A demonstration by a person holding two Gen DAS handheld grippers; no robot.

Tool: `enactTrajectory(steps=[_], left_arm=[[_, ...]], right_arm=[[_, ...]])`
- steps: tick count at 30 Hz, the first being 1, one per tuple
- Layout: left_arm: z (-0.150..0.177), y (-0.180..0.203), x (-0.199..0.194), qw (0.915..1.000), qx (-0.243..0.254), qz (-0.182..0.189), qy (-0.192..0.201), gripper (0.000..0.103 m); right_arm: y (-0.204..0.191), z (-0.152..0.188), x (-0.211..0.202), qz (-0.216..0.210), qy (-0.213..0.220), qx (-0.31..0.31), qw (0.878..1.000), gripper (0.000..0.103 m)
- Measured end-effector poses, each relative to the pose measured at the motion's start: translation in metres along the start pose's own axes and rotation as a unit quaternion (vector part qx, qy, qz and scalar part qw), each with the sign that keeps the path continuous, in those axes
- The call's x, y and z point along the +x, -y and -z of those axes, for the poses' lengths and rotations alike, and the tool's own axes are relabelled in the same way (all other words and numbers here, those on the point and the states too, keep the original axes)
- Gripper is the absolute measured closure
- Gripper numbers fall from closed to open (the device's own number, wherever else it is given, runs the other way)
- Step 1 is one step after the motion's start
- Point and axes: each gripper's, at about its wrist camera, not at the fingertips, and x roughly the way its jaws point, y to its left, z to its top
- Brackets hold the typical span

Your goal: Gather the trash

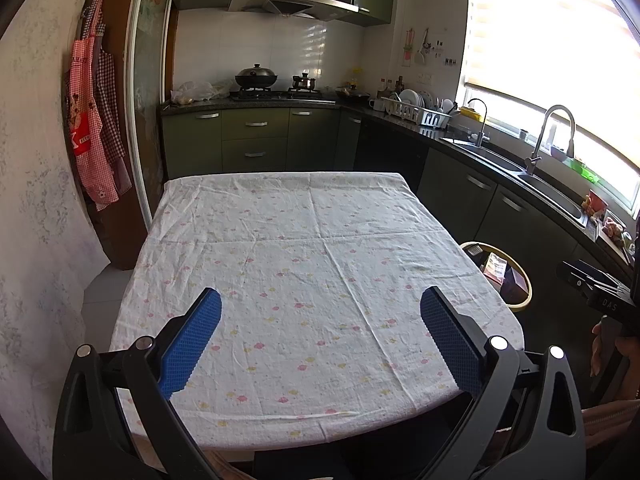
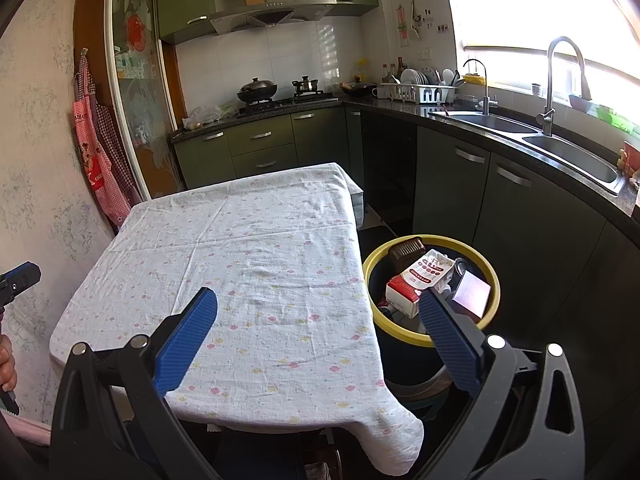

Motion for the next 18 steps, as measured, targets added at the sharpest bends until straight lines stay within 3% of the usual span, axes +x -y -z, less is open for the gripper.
enactTrajectory(steps=[18], left_arm=[[0.0003, -0.0001, 0.0002, 1.0000, 0.000, 0.000, 0.001, 0.005]], right_arm=[[-0.0013, 0.0019, 0.0030, -0.002, -0.002, -0.001, 1.000, 0.007]])
